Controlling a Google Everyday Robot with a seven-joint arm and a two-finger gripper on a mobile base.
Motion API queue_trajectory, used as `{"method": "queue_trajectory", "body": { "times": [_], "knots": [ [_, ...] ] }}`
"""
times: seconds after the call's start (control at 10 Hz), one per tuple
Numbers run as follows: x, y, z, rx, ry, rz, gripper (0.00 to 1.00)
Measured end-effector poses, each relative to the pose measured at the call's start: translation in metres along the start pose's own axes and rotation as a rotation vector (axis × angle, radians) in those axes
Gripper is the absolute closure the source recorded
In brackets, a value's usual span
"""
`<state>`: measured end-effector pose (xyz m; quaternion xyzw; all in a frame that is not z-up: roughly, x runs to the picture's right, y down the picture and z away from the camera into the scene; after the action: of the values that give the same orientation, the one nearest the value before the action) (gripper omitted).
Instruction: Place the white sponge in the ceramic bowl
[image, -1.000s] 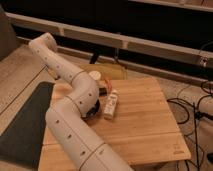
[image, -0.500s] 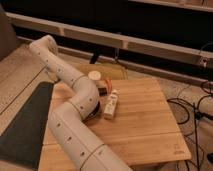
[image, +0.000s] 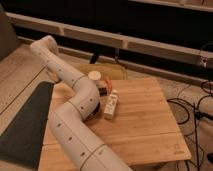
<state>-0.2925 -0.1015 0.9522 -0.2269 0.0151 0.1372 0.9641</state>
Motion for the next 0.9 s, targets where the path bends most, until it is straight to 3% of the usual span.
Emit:
{"method": "queue_trajectory", "body": {
  "times": [0.2,0.5,0.9],
  "knots": [
    [0.014,-0.014,-0.003,0.02,0.02,0.027,1.0],
    [0.013,-0.014,-0.002,0.025,0.034,0.027,1.0],
    [0.037,-0.012,0.012,-0.01,0.074,0.083,1.0]
  ]
}}
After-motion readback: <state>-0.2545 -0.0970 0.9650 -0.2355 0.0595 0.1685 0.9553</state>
